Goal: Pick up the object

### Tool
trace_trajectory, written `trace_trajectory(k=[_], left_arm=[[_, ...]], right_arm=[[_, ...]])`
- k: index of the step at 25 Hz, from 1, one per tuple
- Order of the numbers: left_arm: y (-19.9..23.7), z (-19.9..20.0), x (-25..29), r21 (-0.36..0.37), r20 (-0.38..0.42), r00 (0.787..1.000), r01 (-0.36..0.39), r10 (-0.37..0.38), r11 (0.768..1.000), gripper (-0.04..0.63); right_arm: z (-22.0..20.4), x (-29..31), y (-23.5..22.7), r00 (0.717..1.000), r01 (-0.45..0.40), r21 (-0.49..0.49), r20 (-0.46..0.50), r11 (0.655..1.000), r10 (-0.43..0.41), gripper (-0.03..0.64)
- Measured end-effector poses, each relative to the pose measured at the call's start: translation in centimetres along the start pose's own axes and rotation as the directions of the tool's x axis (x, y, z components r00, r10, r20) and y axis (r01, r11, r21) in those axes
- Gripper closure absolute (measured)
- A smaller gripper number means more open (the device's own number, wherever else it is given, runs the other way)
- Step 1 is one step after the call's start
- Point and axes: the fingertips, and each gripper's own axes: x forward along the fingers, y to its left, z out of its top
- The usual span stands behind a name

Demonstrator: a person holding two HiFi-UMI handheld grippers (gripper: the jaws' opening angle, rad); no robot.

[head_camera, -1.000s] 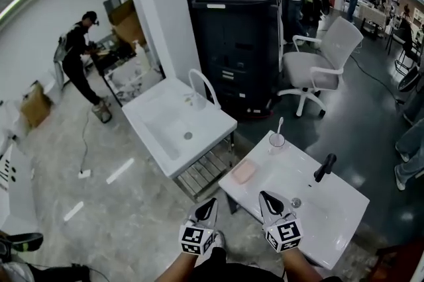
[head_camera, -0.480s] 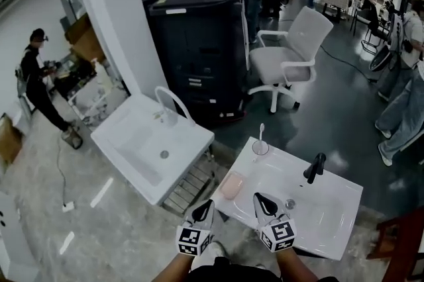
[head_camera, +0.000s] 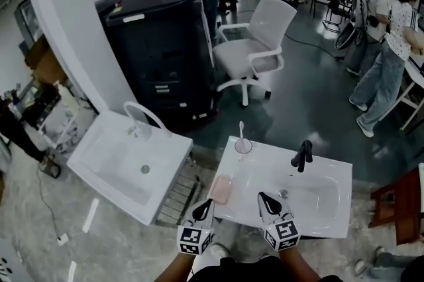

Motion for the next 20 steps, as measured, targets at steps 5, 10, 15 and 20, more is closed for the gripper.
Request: trace_trajectory(k=[5,10,15,20], left_arm=[[0.0,-0.8,1.1,0.042,-0.040,0.999,0.027,-0.026,0.999,0.577],[-1.1,-0.8,2.1,0.042,-0.056,0.996,0.066,-0.064,0.997,0.575],[-0.9,-1.6,2.7,0.037,-0.102,0.993,0.069,-0.065,0.997,0.510],[0.1,-3.7,3.7,0.028,-0.166,0.986,0.028,-0.023,0.999,0.333]], right_arm=[[-0.3,-0.9,-1.1,0.998,0.052,0.012,-0.026,0.999,-0.052,0.613],[-0.6,-0.5,-1.1,0.999,0.041,0.003,-0.029,0.999,-0.041,0.613],[-1.0,0.1,-0.2,0.999,0.005,0.009,-0.046,1.000,-0.005,0.614],[-2.2,0.4,1.2,0.996,-0.046,0.005,-0.077,0.999,0.046,0.612]])
